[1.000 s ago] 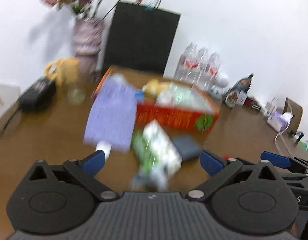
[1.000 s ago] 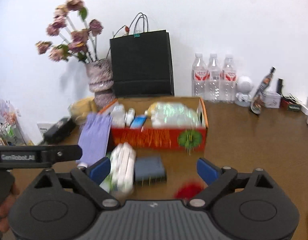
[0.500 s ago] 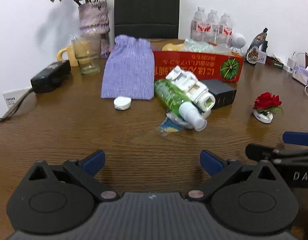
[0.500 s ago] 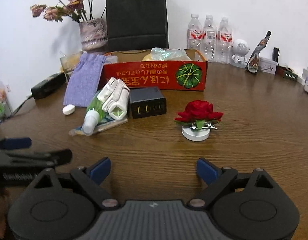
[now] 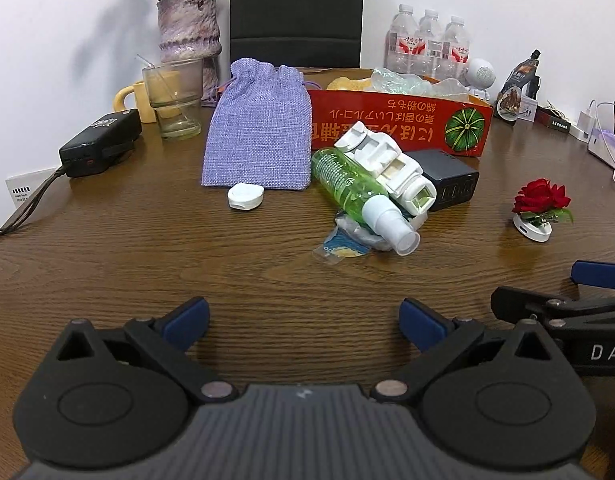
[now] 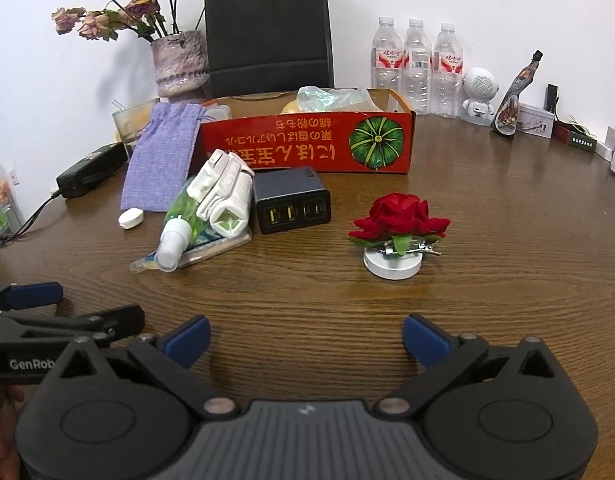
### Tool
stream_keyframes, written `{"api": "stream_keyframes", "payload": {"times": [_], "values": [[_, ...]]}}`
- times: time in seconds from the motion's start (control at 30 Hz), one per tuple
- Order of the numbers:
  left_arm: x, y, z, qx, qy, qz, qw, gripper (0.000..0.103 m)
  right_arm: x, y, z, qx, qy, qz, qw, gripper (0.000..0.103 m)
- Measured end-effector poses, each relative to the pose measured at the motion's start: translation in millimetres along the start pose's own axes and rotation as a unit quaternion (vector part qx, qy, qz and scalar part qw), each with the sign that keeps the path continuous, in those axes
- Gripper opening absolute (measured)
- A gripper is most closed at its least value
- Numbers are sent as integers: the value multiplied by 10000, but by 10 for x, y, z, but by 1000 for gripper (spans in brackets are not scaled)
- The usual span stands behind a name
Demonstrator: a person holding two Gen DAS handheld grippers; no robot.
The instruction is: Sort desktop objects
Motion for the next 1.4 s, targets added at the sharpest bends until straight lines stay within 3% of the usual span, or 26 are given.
{"api": "stream_keyframes", "payload": {"times": [0.27,1.4], "values": [[-1,6,13,50,10,1,10000,103,-57,50,11,74,-382,126,9992,103],[-1,2,13,40,23,0,10000,103,-70,49,12,32,-404,111,9991,103]]}}
Point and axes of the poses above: each gripper's, at about its wrist camera, not at the fingertips, and x roughly against the way its jaws point, z to its left, y to its top, the point moved 1 cm from there along -x, roughly the way its jaws point, and after that the axes turned 15 degrees about z, right-handed, at the moved point
